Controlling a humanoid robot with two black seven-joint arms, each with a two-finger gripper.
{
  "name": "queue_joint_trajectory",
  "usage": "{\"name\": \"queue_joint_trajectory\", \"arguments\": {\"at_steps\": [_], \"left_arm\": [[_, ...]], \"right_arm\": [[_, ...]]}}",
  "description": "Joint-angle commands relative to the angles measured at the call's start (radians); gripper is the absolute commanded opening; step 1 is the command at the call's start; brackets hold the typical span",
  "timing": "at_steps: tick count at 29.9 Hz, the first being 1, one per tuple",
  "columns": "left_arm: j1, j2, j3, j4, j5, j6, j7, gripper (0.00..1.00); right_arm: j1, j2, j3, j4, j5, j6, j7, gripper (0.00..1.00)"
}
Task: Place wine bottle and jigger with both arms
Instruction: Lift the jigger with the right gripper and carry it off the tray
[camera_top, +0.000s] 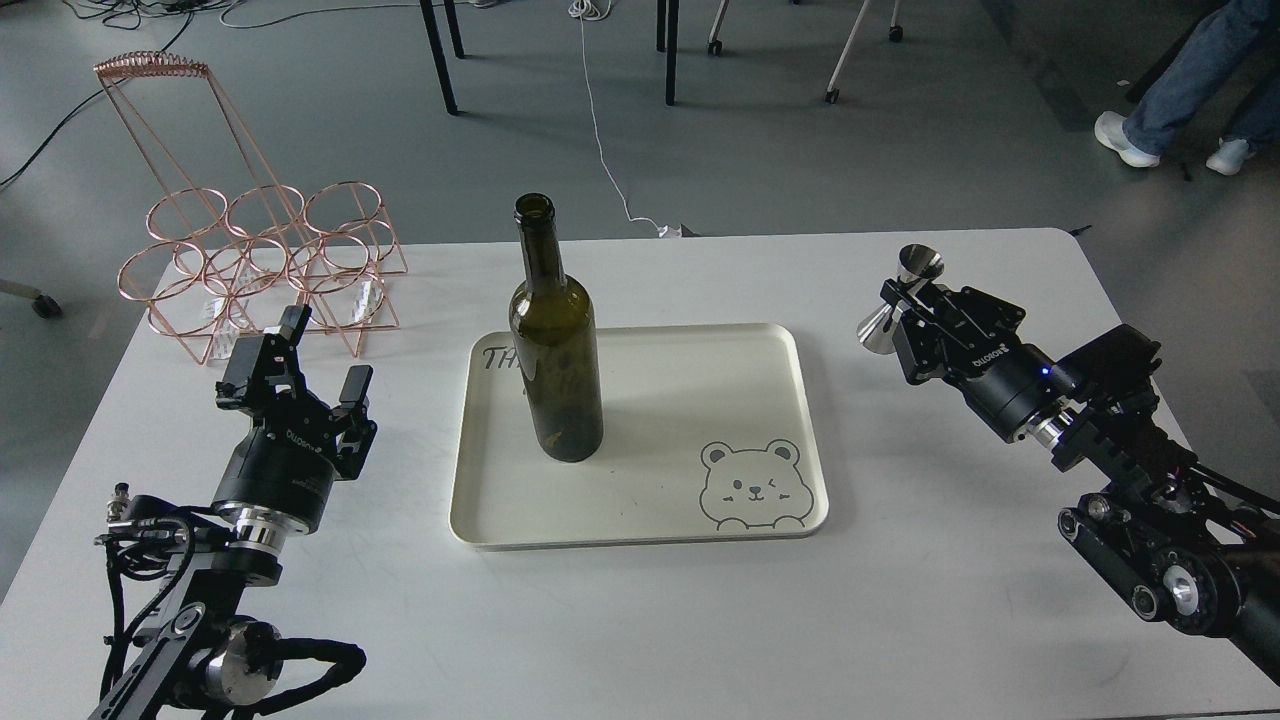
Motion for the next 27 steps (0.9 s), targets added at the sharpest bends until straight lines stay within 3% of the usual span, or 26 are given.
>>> {"name": "queue_joint_trajectory", "arguments": {"at_steps": [1, 27], "left_arm": [[0.000, 0.001, 0.000, 0.000, 0.000, 0.000, -0.001, 0.98], [0.000, -0.001, 0.003, 0.000, 0.002, -0.001, 0.000, 0.98]], "right_arm": [[-0.066, -0.017, 0.064, -0.001, 0.010, 0.000, 0.000, 0.23], [-0.120, 0.001, 0.087, -0.136, 0.083, 0.000, 0.000, 0.25]]}}
